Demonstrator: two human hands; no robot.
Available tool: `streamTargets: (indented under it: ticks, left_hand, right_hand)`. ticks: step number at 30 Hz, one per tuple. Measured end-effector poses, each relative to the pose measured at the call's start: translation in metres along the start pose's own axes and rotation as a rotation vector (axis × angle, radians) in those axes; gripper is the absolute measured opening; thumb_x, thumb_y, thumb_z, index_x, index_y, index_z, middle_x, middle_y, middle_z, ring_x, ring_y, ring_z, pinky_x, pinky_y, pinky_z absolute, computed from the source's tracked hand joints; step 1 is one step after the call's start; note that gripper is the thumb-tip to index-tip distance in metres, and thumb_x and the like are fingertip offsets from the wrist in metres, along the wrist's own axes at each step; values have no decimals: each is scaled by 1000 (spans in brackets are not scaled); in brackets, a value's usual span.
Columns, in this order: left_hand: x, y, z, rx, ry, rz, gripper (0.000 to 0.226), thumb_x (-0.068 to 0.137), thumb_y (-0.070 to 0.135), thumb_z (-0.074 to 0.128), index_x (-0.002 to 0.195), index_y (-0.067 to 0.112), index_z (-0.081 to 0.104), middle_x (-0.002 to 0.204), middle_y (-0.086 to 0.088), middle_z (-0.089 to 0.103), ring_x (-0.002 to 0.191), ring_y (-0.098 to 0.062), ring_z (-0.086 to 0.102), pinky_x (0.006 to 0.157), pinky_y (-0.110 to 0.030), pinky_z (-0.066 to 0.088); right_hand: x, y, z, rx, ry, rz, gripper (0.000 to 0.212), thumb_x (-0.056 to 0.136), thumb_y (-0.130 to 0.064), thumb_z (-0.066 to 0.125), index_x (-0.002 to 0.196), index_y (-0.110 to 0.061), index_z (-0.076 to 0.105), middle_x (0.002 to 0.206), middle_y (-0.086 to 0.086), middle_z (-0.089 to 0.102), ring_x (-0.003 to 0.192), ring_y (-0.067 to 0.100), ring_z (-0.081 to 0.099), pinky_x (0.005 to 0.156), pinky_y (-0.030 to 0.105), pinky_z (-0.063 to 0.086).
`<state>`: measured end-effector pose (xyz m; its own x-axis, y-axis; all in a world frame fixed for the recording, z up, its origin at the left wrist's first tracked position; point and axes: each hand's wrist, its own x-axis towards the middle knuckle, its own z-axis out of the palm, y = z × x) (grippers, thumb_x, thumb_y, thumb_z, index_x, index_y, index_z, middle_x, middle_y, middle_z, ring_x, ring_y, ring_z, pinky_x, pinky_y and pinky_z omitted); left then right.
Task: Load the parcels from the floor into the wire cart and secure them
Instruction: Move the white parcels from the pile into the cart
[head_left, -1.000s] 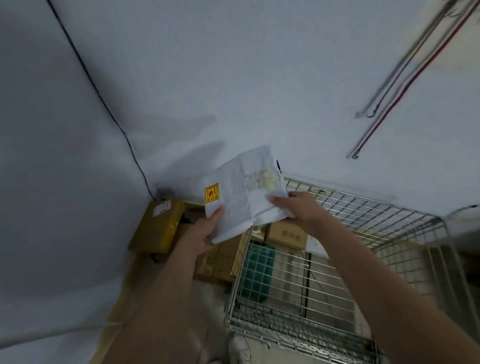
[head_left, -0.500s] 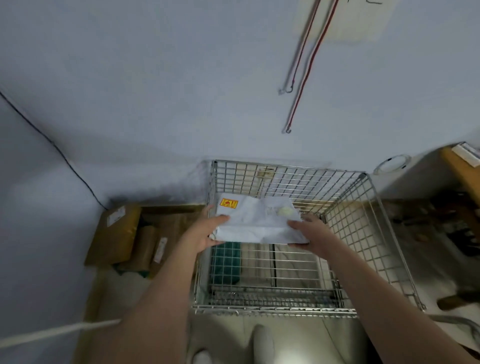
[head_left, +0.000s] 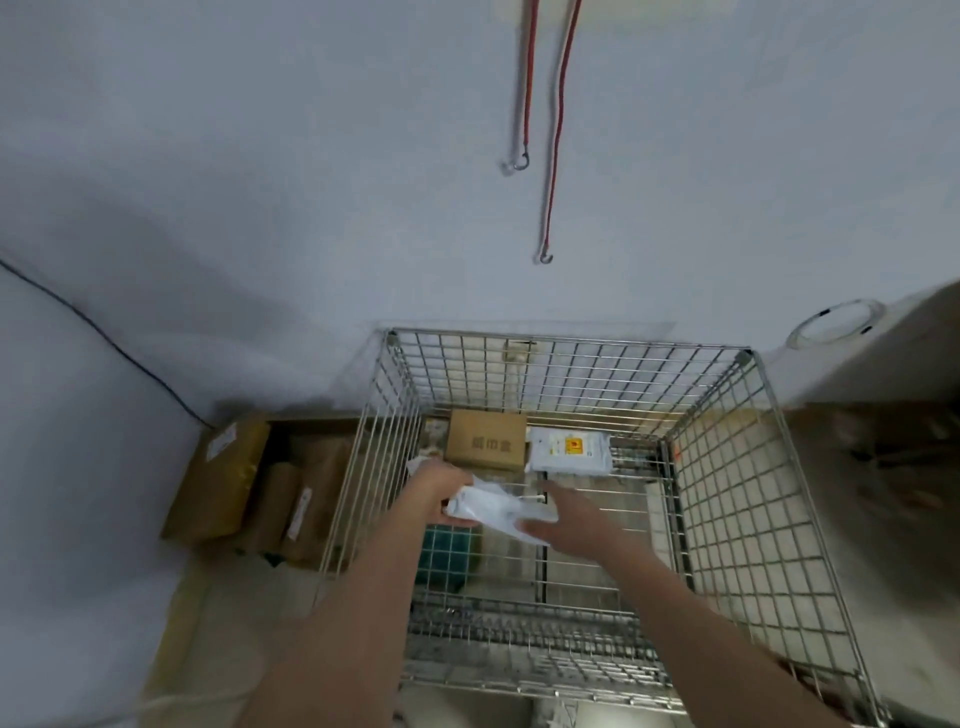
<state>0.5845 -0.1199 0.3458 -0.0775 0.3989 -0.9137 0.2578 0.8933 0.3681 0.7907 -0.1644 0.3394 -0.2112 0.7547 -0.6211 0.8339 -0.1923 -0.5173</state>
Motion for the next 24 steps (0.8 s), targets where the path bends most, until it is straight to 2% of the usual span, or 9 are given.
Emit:
streamTargets:
  ticks: [4, 8, 10, 13, 16, 18, 20, 22, 24]
  left_hand:
    - [33, 14, 22, 28, 54, 43, 36, 89, 9, 68, 123, 2, 58, 112, -17, 68, 85, -28, 73, 57, -33, 60]
    - [76, 18, 23, 33, -8, -20, 37, 91, 10, 66, 126, 1, 60, 113, -16, 69, 91, -28, 73, 59, -32, 60]
    - [97, 17, 21, -48, -47, -68, 32, 96, 11, 61, 126, -1, 60, 116, -18, 67, 102, -31, 69, 60, -37, 62]
    - [131, 8, 16, -175, -36, -30, 28, 95, 26, 64, 112, 4, 64, 104, -18, 68, 87, -29, 67, 71, -38, 62]
    - [179, -21, 6, -261, 153, 116, 33, 94, 32, 58, 120, 13, 59, 101, -13, 64, 76, -24, 60, 67, -39, 59]
    - [213, -45, 1, -259, 271, 141, 38, 96, 31, 50, 131, 15, 52, 113, -13, 63, 92, -27, 61, 89, -51, 56]
    - [234, -66, 6, -190, 241, 68, 50, 100, 35, 49, 146, 17, 40, 140, -11, 52, 121, -30, 54, 106, -52, 45]
    - [246, -78, 13, -104, 137, 13, 47, 104, 39, 43, 145, 16, 39, 154, -7, 37, 137, -30, 40, 113, -46, 35]
    - [262, -90, 21, -34, 47, -3, 43, 107, 40, 34, 140, 15, 45, 149, -5, 41, 139, -26, 38, 111, -41, 31]
  right_hand:
    - [37, 10, 19, -174, -49, -90, 88, 76, -36, 81, 149, -26, 35, 135, 8, 58, 119, 28, 57, 100, 40, 48]
    - [73, 28, 39, -138, 80, -60, 58, 91, -22, 62, 145, -23, 42, 120, 8, 67, 106, 27, 64, 86, 32, 50]
    - [92, 38, 50, -31, 136, -50, 48, 95, -21, 55, 142, -20, 47, 121, 10, 68, 106, 28, 65, 84, 31, 49]
    - [124, 54, 63, 264, 204, 37, 36, 96, -21, 57, 131, -16, 59, 119, 12, 69, 108, 30, 64, 82, 30, 47]
    - [159, 74, 80, 475, 208, 62, 44, 91, -15, 61, 135, -17, 56, 119, 9, 68, 110, 30, 63, 90, 43, 54]
    - [179, 85, 93, 620, 210, 93, 43, 88, -13, 63, 131, -20, 57, 116, 8, 68, 107, 29, 64, 91, 49, 55]
    - [198, 96, 108, 759, 200, 134, 42, 87, -12, 66, 127, -22, 57, 113, 7, 68, 103, 26, 66, 90, 48, 56]
    - [215, 108, 125, 880, 166, 178, 44, 85, -12, 68, 127, -19, 57, 113, 9, 68, 100, 26, 67, 85, 44, 58]
    - [232, 120, 144, 981, 122, 214, 42, 87, -5, 68, 126, -16, 56, 112, 13, 69, 97, 28, 69, 74, 39, 59]
